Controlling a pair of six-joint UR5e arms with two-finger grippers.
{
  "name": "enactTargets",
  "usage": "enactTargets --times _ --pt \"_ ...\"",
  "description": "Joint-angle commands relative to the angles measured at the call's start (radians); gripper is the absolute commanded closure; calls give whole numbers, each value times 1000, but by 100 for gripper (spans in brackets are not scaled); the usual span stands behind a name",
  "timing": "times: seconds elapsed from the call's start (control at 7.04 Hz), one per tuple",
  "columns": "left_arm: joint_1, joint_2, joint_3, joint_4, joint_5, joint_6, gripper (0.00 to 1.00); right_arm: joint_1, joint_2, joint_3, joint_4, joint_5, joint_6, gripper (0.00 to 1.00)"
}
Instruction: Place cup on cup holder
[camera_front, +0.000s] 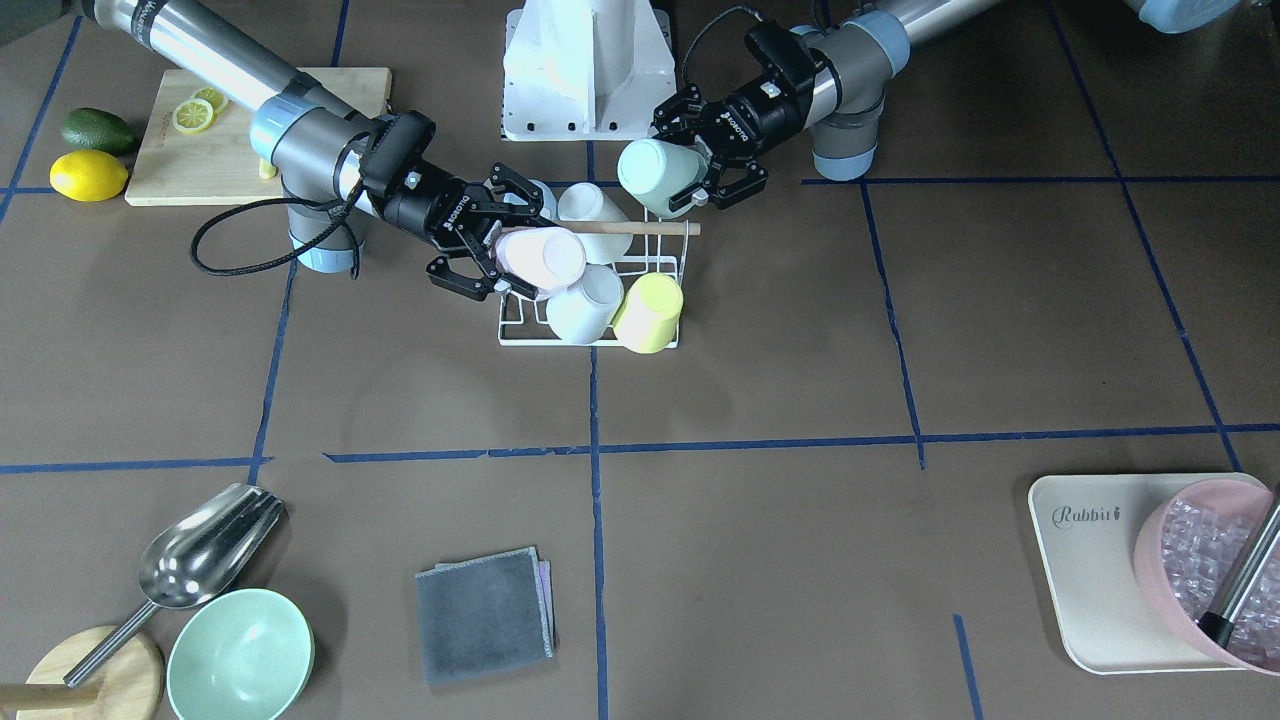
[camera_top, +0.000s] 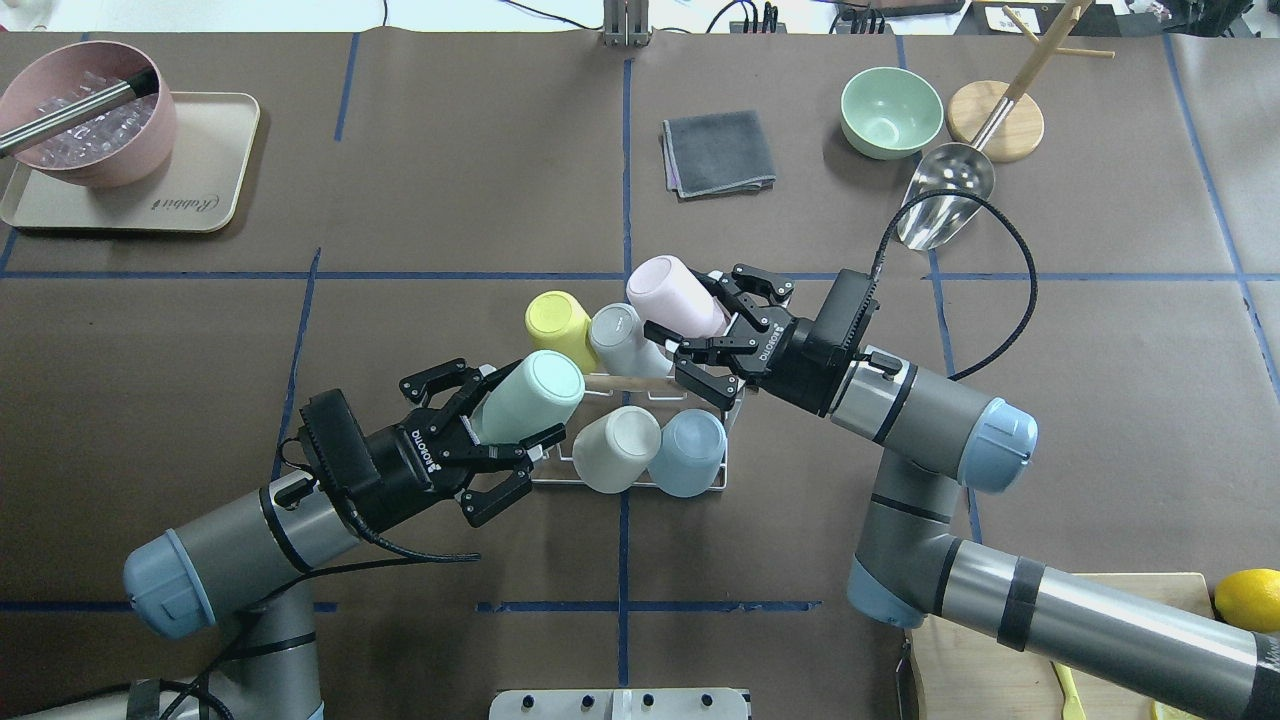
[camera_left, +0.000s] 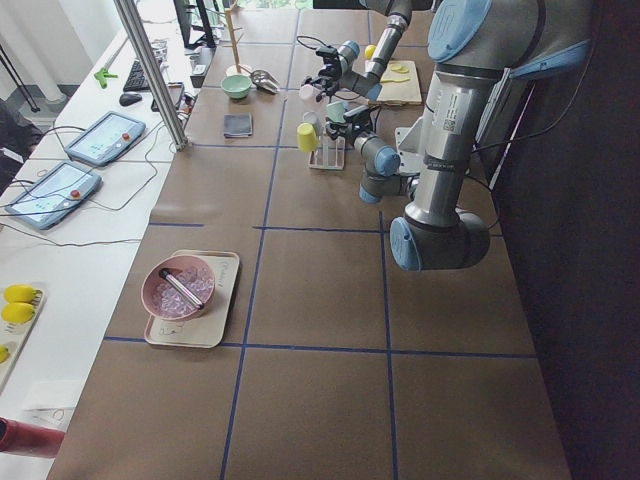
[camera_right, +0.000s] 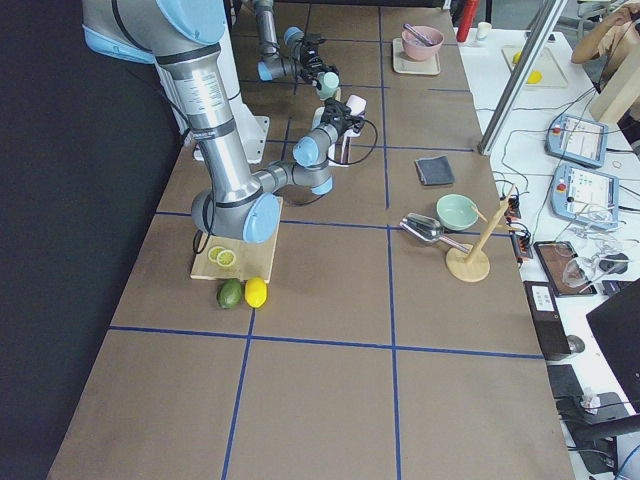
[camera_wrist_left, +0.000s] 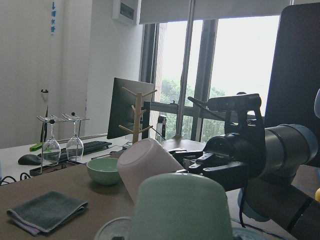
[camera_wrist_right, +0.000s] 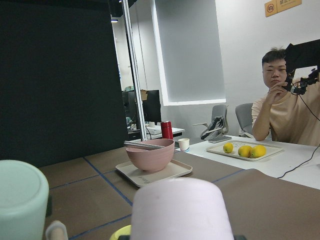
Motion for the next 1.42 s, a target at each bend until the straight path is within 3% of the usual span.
enactTargets --times 0.0,0.71,0.85,0.99,1.28 --pt "2 -4 10 0 2 2 93 1 -1 -8 -1 -5 0 75" --pt "0 -10 25 -7 0 0 92 -3 -1 -28 8 -13 2 72" --pt "0 -8 30 -7 0 0 92 -3 2 -28 8 -15 2 45" --pt "2 -10 33 -7 0 2 91 -3 4 -22 8 -15 8 0" --pt "8 -10 57 -9 0 3 86 -3 -2 -22 8 -15 9 0"
